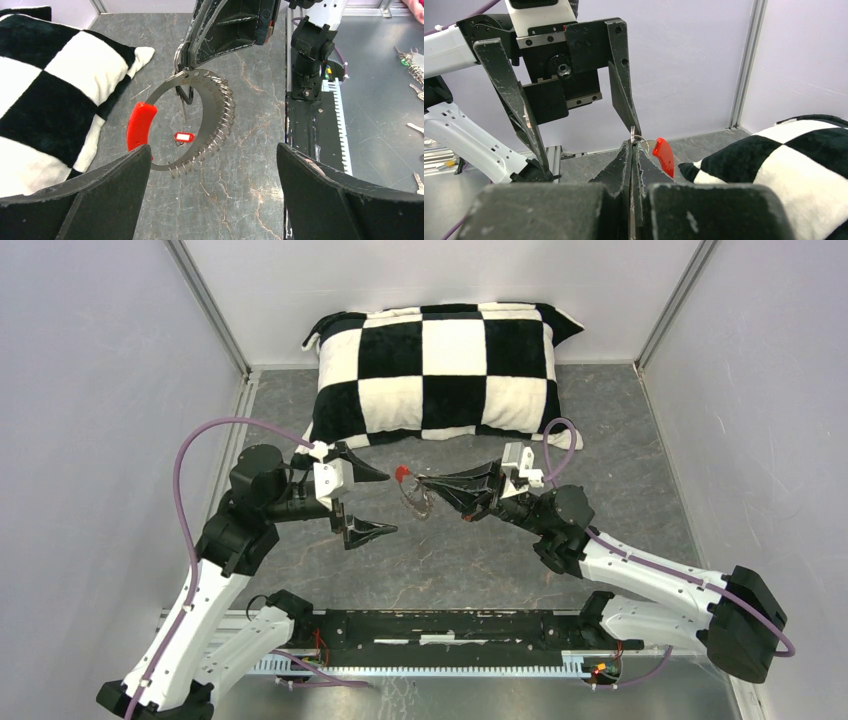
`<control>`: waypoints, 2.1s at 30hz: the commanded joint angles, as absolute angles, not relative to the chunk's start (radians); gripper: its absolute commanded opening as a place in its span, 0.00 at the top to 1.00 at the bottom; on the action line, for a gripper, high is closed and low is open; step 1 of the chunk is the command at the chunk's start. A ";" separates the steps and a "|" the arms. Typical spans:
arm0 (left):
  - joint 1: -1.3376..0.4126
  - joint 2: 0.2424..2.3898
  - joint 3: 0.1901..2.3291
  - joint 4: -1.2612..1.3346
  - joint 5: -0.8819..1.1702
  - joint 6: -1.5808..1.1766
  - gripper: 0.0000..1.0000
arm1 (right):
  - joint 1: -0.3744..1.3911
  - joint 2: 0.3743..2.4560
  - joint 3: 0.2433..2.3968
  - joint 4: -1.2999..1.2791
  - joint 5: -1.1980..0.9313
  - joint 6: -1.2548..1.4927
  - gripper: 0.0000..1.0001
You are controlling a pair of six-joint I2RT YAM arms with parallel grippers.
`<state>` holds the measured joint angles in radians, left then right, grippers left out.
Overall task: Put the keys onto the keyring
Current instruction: Adjust the key on the keyring.
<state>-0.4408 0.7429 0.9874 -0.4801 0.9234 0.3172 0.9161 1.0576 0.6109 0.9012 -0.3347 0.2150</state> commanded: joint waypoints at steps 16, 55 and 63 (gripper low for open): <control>-0.445 0.716 1.007 -0.410 0.946 0.430 0.01 | 0.892 1.055 0.577 1.101 -0.418 0.337 1.00; -0.445 0.889 1.057 -0.470 1.112 0.387 0.58 | 0.915 1.193 0.652 1.108 -0.569 0.392 1.00; -0.445 0.899 1.066 -0.470 1.082 0.396 0.50 | 0.920 1.192 0.656 1.082 -0.576 0.375 1.00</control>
